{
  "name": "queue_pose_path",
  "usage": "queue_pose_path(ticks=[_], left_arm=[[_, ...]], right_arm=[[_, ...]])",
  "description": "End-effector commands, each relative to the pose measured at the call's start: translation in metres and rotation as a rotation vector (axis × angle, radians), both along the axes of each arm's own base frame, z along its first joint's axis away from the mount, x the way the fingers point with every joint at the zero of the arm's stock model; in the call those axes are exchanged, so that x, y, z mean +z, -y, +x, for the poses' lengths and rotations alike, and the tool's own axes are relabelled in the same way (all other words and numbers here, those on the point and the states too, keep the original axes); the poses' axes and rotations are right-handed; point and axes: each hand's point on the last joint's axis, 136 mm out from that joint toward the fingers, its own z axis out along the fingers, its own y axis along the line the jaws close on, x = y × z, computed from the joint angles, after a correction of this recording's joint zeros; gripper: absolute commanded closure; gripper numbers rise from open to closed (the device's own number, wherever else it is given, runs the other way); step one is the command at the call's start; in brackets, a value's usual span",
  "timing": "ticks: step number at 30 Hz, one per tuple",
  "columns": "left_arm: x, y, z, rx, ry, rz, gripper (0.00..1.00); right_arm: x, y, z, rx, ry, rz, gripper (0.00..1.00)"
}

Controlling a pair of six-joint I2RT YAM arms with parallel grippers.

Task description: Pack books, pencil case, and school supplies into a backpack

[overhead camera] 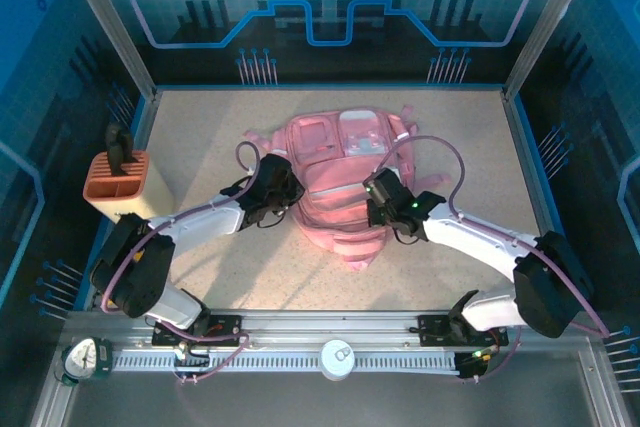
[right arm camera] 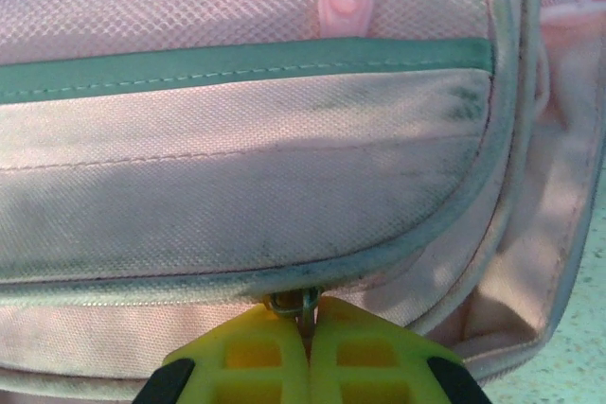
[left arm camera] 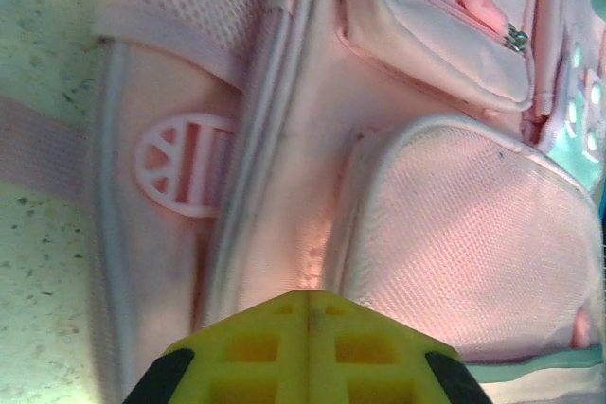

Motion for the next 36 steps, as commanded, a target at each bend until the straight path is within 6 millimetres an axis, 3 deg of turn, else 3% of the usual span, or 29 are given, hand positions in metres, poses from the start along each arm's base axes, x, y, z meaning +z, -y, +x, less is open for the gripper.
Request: queue_pose_path(ticks=[1, 2, 5, 12, 17, 22, 27, 36], left_arm=[[0.02, 0.012, -0.002, -0.047, 0.023, -0.037, 1.0], [0.022, 0.022, -0.005, -0.058, 0.023, -0.073, 1.0], [0.023, 0.049, -0.02, -0.095, 0.001, -0.133, 0.78], [0.025, 0.091, -0.045, -0.059, -0.041, -0.316, 0.48], [0.028, 0.114, -0.041, -0.03, -0.054, -0.383, 0.4], [0.016, 0.131, -0.035, 0.008, -0.092, -0.392, 0.35], [0.0, 0.135, -0.029, 0.068, -0.129, -0.415, 0.34], [0.004, 0.131, -0.042, 0.129, -0.109, -0.392, 0.25]], right_arm=[[0.016, -0.006, 0.001, 0.035, 0.04, 0.064, 1.0], [0.016, -0.012, 0.0, 0.046, 0.041, 0.092, 1.0], [0.013, -0.014, -0.001, 0.037, 0.026, 0.106, 1.0], [0.006, -0.01, -0.003, 0.038, 0.015, 0.089, 1.0], [0.003, -0.012, -0.003, 0.04, 0.015, 0.097, 1.0], [0.0, -0.013, -0.001, 0.038, 0.013, 0.097, 1.0], [-0.001, -0.012, 0.0, 0.037, 0.018, 0.094, 1.0], [-0.003, -0.015, 0.001, 0.038, 0.017, 0.103, 1.0]])
